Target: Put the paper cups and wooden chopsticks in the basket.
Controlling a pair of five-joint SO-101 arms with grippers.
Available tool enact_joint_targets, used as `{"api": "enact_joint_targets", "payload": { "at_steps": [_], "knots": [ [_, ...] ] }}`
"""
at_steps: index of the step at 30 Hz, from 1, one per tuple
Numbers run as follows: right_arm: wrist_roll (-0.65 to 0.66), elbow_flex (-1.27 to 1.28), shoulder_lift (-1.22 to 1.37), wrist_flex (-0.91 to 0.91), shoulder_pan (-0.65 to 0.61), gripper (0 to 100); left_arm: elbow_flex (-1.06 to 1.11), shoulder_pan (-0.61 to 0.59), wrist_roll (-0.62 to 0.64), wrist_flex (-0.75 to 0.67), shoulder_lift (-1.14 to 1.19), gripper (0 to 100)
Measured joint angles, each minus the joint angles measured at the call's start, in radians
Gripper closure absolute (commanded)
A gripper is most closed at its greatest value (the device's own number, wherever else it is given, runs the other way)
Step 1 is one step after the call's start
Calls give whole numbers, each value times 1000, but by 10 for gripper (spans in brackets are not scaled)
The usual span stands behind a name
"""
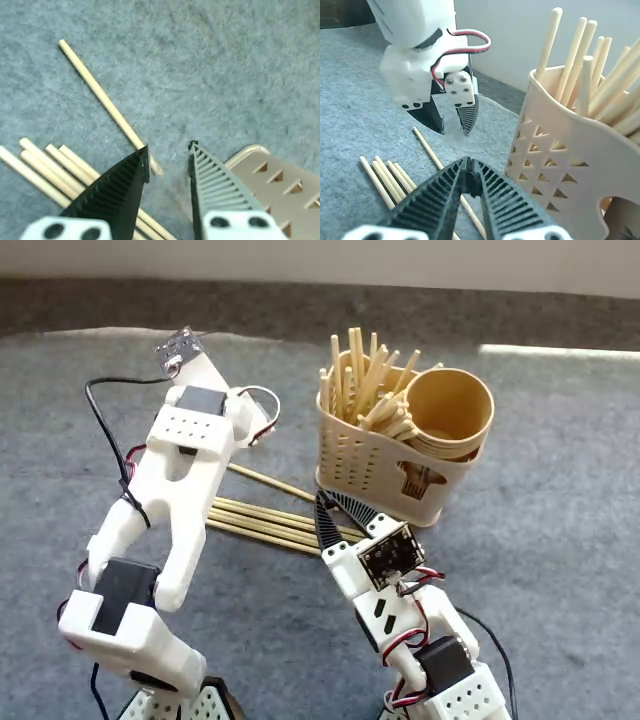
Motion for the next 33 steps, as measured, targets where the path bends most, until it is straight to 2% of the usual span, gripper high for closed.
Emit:
{"api": "enact_joint_targets", "payload": {
  "at_steps": [5,7,12,17,20,29,33],
  "knots": [
    [0,0,0,0,0,992,226,40,11,-367,0,864],
    [0,0,0,0,0,992,299,51,11,-471,0,864],
    [0,0,0,0,0,992,396,84,11,-506,0,864],
    [0,0,0,0,0,992,396,87,11,-514,37,864],
    [0,0,0,0,0,992,368,89,11,-470,43,864],
    [0,0,0,0,0,992,285,91,11,-83,28,864],
    [0,0,0,0,0,992,281,89,11,20,-6,864]
  ]
}}
